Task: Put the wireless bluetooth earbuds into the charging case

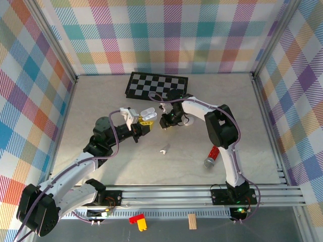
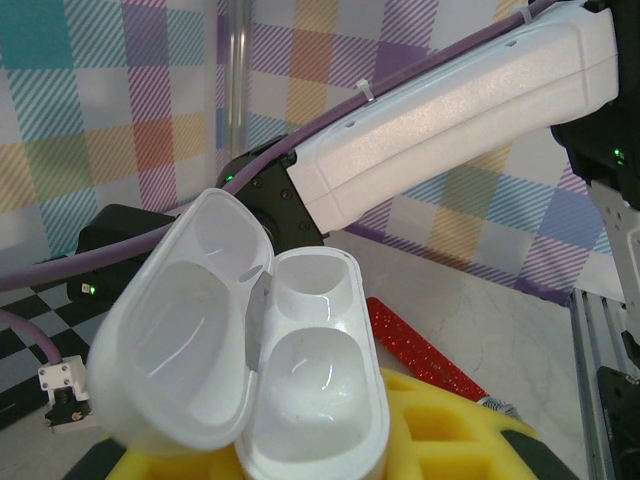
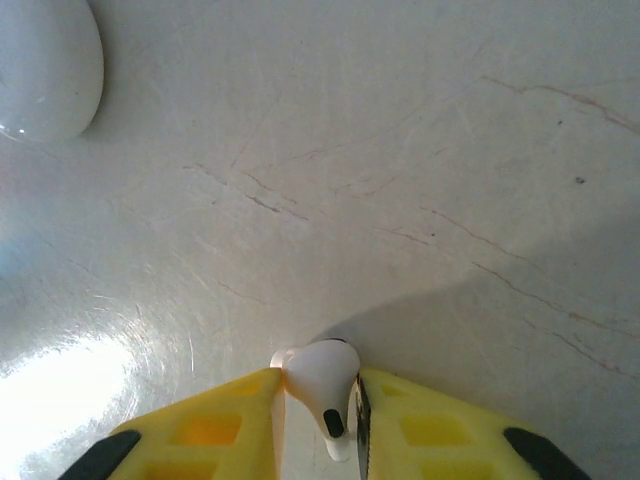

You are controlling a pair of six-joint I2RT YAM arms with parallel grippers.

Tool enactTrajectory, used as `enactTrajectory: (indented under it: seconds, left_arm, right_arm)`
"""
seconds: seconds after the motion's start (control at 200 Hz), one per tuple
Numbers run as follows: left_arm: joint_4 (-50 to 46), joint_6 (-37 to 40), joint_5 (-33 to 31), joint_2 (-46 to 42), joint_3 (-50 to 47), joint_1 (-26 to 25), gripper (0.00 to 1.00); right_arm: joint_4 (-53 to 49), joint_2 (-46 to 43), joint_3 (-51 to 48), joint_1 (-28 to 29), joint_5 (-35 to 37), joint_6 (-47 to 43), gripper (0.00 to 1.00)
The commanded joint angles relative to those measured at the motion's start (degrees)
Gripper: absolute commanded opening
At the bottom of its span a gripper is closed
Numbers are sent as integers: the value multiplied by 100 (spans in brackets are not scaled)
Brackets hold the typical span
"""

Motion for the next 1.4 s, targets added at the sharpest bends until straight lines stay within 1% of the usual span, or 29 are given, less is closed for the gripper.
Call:
enactTrajectory:
  seconds: [0.0,0.09,0.175,0.34,0.51,0.65,0.98,1.075,1.265,1.395]
  left_arm:
    - [220,48,116,-24,40,28,0]
    - [200,58,98,-27,40,28,0]
    - [215,61,14,-58,16,28,0]
    - [380,96,-330,-304,-153,28,0]
    - [224,189,-203,-306,-118,28,0]
    - [303,180,-139,-239,-109,28,0]
    - [245,207,-43,-191,-61,28,0]
    - [227,215,-50,-211,-76,28,0]
    - [213,256,-70,-193,-100,28,0]
    - [150,294,-53,-167,-50,28,0]
  right_arm:
    - [-117,52,43,27,194,43,20]
    - [-162,-30,26,42,382,45,19]
    - [-108,-244,-117,77,752,66,18]
    - [36,-886,-669,123,1866,217,17]
    - [-33,-1303,-1260,141,2791,238,16]
    - [-157,-1297,-1469,244,3181,196,16]
    - [-434,-940,-1116,609,3543,41,20]
    - [-461,-923,-998,667,3465,67,22]
    - [-483,-916,-849,782,3185,97,31]
    - [-478,-925,-788,816,3017,170,31]
